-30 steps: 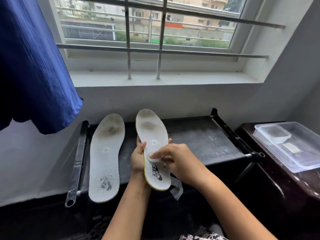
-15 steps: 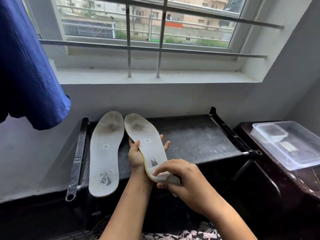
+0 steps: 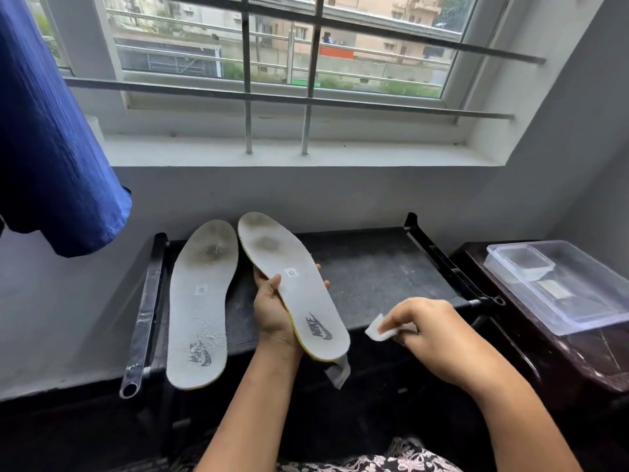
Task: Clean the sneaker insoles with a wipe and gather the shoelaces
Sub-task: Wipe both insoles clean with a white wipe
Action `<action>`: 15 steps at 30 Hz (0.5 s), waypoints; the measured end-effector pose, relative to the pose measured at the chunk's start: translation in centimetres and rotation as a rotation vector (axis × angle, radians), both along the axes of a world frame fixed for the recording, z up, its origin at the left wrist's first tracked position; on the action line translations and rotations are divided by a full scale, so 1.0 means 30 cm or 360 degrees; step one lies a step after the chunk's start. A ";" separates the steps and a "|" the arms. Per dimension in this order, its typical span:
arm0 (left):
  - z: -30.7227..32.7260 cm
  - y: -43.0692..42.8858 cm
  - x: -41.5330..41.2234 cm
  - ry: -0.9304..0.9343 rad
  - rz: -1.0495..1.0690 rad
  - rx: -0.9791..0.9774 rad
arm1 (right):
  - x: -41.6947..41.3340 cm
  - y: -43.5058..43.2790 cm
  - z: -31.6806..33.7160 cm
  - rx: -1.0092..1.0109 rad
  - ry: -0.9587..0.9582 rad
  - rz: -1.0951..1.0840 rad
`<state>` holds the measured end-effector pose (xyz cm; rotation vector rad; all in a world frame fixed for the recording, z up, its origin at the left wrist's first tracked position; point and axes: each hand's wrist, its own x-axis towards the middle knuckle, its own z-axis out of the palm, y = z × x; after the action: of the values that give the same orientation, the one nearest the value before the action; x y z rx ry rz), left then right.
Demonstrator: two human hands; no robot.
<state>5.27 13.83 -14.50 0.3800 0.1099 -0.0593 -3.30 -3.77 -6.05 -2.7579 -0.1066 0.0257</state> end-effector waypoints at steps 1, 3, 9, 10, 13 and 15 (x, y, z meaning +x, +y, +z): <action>0.002 -0.002 -0.001 -0.0022 0.0032 0.0032 | 0.008 0.017 0.006 -0.0033 -0.0059 0.0003; 0.006 -0.001 -0.002 -0.0055 0.0026 0.0047 | 0.038 0.057 0.023 0.0066 -0.0133 0.0003; -0.001 0.000 0.005 -0.0038 -0.0233 0.0107 | 0.202 0.164 0.078 0.0602 -0.0394 0.0119; 0.000 -0.004 0.005 -0.0054 -0.0259 0.0121 | 0.238 0.175 0.079 0.0606 -0.0441 0.0123; -0.011 -0.010 0.013 -0.0129 -0.0330 0.0176 | 0.356 0.195 0.064 0.0455 -0.0583 0.0161; -0.004 -0.010 0.013 -0.0175 -0.0361 0.0224 | 0.412 0.203 0.041 0.0356 -0.0538 0.0233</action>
<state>5.68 13.52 -14.62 0.5343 -0.0386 -0.2552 9.07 2.33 -4.82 -2.5012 -0.3773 -0.3901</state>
